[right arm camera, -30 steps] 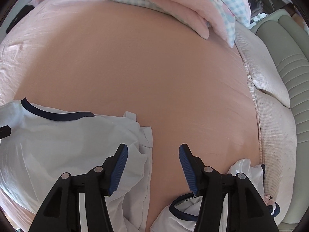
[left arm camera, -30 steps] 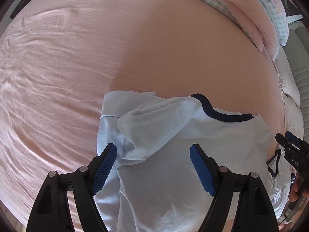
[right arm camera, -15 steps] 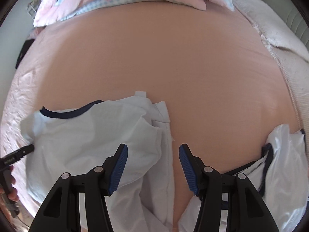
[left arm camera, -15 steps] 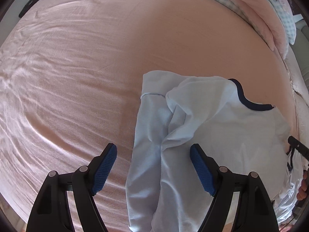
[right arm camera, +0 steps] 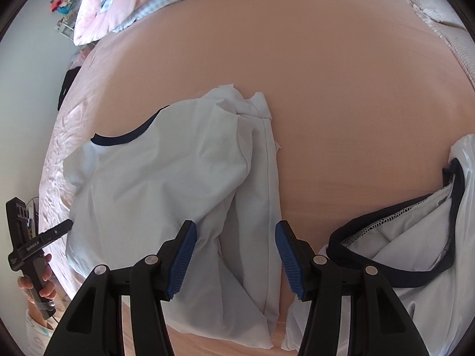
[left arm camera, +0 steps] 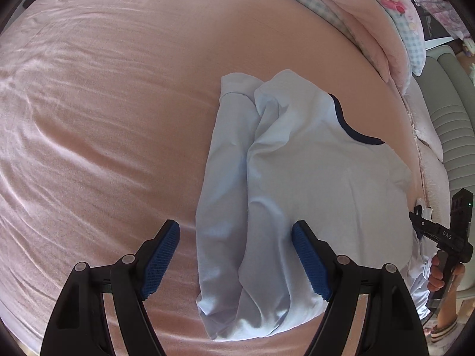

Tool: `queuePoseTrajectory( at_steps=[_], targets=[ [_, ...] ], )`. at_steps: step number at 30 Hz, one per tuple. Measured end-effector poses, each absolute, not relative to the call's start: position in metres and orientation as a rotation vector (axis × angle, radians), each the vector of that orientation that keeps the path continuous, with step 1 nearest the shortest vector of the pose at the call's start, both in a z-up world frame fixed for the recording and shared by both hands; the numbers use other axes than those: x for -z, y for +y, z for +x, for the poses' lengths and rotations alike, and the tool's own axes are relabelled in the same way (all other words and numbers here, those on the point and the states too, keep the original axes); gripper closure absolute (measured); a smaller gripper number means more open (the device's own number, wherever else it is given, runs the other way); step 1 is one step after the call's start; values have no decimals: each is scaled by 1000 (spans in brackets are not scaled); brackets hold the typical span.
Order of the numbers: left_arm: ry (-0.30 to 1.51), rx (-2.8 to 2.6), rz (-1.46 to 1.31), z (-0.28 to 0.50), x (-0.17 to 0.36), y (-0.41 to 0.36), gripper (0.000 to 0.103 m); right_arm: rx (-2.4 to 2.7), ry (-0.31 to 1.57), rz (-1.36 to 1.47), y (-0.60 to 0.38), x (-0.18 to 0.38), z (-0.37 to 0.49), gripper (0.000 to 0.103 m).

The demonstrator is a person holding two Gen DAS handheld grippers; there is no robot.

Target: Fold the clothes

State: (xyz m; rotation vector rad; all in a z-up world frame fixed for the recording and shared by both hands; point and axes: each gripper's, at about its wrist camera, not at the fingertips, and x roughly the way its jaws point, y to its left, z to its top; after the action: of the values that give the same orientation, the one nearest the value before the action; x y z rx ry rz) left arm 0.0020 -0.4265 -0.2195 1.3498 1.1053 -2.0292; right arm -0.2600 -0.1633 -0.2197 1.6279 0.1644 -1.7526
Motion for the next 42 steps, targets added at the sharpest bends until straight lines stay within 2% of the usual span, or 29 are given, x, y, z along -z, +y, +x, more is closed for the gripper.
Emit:
queuePoseTrajectory(
  at_steps=[4, 5, 8, 13, 19, 24, 33, 39, 42],
  targets=[
    [1179, 2071, 1313, 37, 227, -387, 26, 1703, 83, 1633, -157, 220, -262, 48],
    [1187, 2080, 1301, 41, 214, -377, 26, 1691, 68, 1629, -155, 220, -261, 48],
    [1200, 2126, 1278, 36, 203, -380, 26, 1666, 31, 1620, -150, 221, -260, 48],
    [1275, 2212, 1274, 5, 170, -340, 26, 1628, -72, 1611, -141, 224, -259, 48],
    [1335, 2192, 1271, -24, 194, -342, 26, 1551, -211, 1641, -137, 236, -256, 48],
    [1383, 2159, 1243, -35, 210, -349, 26, 1529, -245, 1667, -140, 245, -255, 48],
    [1625, 2096, 1154, -21, 233, -364, 26, 1544, -274, 1670, -151, 257, -246, 48],
    [1846, 2060, 1017, -1, 245, -372, 23, 1428, -636, 1664, -120, 282, -251, 48],
    [1980, 2008, 917, 9, 253, -376, 23, 1399, -712, 1652, -115, 287, -252, 48]
  ],
)
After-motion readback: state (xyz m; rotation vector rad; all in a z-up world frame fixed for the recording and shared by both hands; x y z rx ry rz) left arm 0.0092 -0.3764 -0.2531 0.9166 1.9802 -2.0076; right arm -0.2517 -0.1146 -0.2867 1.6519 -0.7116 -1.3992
